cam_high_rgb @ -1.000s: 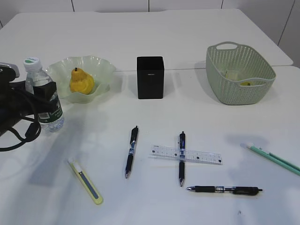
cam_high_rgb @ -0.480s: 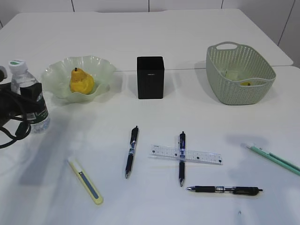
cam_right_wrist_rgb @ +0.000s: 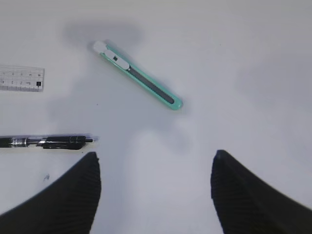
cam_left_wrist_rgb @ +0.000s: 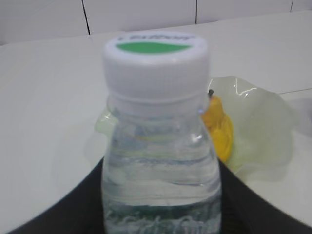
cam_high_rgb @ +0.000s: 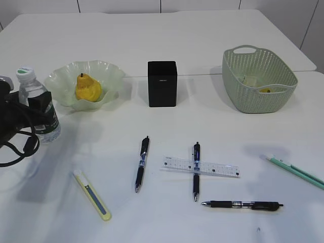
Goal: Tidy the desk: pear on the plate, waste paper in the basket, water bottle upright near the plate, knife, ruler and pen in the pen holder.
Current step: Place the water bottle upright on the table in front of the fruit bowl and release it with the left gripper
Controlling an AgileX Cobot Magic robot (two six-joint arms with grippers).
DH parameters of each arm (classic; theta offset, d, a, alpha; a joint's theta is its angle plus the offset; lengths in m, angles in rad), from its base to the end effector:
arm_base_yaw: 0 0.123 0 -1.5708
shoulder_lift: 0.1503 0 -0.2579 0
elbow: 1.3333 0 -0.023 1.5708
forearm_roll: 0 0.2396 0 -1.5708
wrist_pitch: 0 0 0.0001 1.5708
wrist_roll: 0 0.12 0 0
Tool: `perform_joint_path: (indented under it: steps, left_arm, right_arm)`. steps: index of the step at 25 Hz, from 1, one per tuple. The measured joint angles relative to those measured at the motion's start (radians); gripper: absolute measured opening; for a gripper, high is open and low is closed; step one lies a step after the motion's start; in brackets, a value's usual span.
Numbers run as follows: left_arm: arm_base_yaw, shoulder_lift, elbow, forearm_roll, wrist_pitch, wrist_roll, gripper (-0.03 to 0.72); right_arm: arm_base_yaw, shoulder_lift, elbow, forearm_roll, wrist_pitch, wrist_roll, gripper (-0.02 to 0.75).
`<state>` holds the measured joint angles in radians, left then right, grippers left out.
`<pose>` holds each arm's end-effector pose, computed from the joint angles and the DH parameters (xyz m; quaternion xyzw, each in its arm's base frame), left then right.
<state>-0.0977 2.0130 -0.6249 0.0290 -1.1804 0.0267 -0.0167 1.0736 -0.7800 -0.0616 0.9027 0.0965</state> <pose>0.3472 -0.0373 0.0976 0.0595 0.7461 -0.0299 0.6625 0.2048 -0.0092 0.2316 0.0420 0.9722 -0.0188 0.2296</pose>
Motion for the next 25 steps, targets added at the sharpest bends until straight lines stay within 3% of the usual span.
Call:
perform_joint_path:
  steps: [25]
  left_arm:
    - [0.000,0.028,-0.006,0.035,-0.040,0.000,0.337]
  right_arm:
    - [0.000,0.000,0.000,0.000,-0.023,0.000,0.551]
